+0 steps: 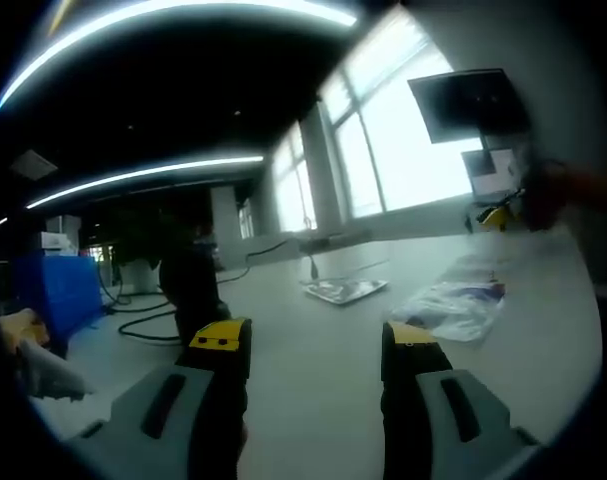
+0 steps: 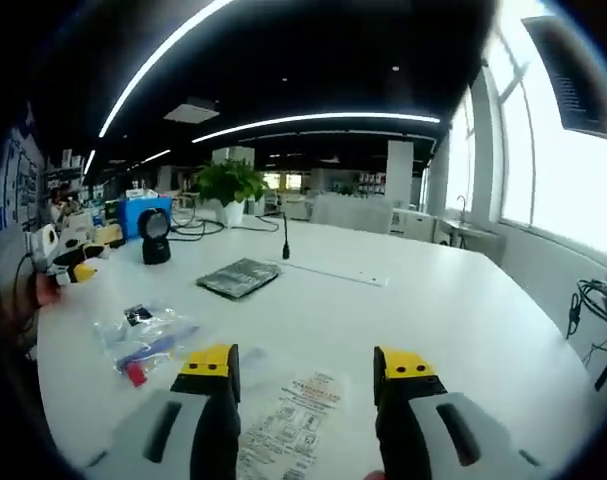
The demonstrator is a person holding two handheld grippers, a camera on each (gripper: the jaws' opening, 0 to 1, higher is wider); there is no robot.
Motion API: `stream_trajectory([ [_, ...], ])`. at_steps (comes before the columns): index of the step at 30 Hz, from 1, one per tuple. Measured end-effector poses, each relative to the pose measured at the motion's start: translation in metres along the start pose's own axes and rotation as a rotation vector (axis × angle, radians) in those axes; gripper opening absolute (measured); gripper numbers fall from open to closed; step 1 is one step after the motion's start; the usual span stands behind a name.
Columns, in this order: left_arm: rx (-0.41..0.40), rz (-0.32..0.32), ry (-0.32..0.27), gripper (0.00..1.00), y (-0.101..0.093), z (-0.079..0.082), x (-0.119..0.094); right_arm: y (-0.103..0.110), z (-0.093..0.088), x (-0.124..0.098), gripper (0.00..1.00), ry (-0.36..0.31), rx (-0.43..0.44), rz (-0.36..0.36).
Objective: Clip sheet goods on table flip sheet goods clip sheet goods scan sheet goods put sheet goods back to table
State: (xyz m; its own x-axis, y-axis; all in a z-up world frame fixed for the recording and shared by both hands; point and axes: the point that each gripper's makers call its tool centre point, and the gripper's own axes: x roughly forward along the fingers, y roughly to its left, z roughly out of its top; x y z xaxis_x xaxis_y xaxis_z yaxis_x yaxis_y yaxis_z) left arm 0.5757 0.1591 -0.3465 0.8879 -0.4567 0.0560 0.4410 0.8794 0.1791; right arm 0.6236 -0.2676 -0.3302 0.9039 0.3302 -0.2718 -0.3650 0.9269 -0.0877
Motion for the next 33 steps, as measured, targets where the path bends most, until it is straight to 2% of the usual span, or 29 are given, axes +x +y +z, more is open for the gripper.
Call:
stream_trajectory([
  [4,0.001,0.001,0.002,0.45,0.001,-0.001,0.000,-0.009,-0.007,0.013,0.45,0.060,-0.004,0.011],
  [7,0.001,0.002,0.003,0.45,0.002,-0.001,0.001,-0.017,-0.017,0.019,0.35,0.116,-0.084,-0.004],
  [12,-0.001,0.002,0.003,0.45,0.001,-0.001,0.001,-0.025,-0.038,0.030,0.36,0.197,-0.102,0.006],
  [17,0.000,0.001,0.004,0.45,-0.002,0.000,0.000,-0.025,-0.045,0.035,0.35,0.209,-0.078,0.015],
  [27,0.001,0.001,0.005,0.45,0.001,-0.002,0.000,-0.022,-0.062,0.045,0.33,0.258,-0.092,0.037],
  [33,0.000,0.001,0.004,0.45,0.001,-0.002,0.000,-0.016,-0.066,0.048,0.26,0.266,-0.063,0.031],
])
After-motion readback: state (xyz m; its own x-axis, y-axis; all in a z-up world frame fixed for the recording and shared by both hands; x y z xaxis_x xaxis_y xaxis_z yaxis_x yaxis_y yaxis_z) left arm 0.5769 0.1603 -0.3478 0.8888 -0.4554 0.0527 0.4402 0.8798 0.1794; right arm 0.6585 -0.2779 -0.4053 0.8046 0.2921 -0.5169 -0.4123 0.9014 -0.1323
